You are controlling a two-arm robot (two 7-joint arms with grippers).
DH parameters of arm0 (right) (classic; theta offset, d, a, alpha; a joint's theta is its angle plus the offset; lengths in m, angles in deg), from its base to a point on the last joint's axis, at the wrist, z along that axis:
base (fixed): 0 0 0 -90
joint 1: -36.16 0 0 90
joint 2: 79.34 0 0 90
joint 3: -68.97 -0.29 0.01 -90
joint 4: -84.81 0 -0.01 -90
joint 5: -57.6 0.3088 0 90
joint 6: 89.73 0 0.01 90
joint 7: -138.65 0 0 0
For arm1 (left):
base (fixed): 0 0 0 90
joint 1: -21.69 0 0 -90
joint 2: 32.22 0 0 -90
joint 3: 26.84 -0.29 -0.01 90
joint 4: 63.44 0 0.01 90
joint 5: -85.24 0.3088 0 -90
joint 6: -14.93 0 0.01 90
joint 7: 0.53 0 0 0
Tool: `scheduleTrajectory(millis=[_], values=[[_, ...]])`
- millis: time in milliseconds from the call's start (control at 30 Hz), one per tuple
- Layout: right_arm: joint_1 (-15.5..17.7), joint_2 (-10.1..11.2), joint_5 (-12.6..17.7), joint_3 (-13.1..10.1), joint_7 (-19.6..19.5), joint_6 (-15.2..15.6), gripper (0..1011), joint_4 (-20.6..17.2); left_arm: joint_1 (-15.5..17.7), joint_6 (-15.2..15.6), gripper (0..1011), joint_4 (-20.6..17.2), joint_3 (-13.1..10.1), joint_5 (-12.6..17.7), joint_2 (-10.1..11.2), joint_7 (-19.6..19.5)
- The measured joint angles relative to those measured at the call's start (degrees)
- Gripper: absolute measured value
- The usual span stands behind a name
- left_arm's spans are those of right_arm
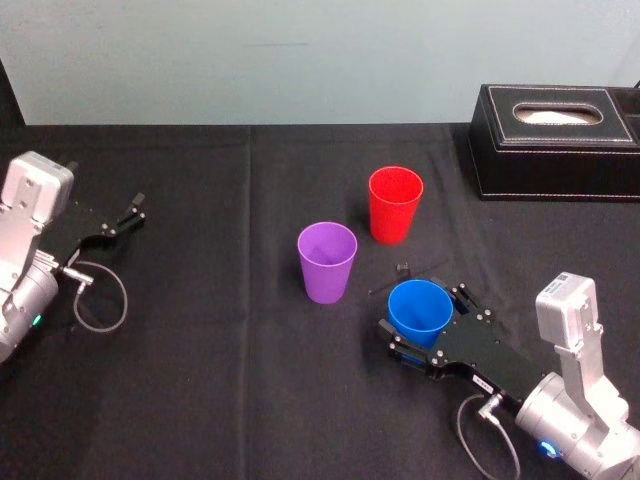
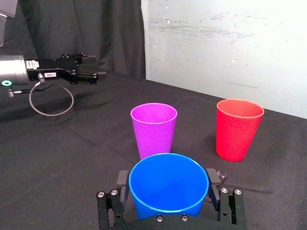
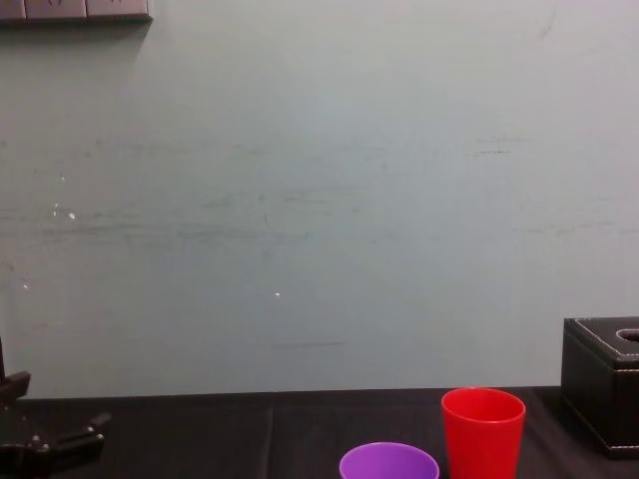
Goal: Stack the three plastic cups sequentially using one hand.
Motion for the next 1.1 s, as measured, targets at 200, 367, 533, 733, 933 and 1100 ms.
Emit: scheduleTrajectory(millis=[200, 367, 533, 733, 933, 1100], values=[[-0.21, -1.03, -1.02, -0.54, 0.15, -0.27, 1003, 0.37, 0.00, 0.00, 1005, 0.00, 0.00, 0.00, 0.00, 0.00], [-0.23, -1.77, -1.86, -0.96, 0.25, -0.48, 1003, 0.63, 0.00, 0.00, 1005, 0.00, 0.00, 0.00, 0.00, 0.00], [-0.14, -2.00, -2.14, -1.11, 0.25, -0.65, 1004, 0.71, 0.00, 0.00, 1005, 0.00, 0.00, 0.00, 0.00, 0.00], [-0.14, -1.93, -2.08, -1.10, 0.25, -0.65, 1003, 0.71, 0.00, 0.00, 1005, 0.00, 0.00, 0.00, 0.00, 0.00], [-0.14, -1.87, -2.03, -1.06, 0.24, -0.65, 1003, 0.69, 0.00, 0.00, 1005, 0.00, 0.00, 0.00, 0.00, 0.00], [-0.14, -1.85, -1.99, -1.04, 0.23, -0.64, 929, 0.68, -0.01, 0.00, 1004, 0.00, 0.00, 0.00, 0.00, 0.00]])
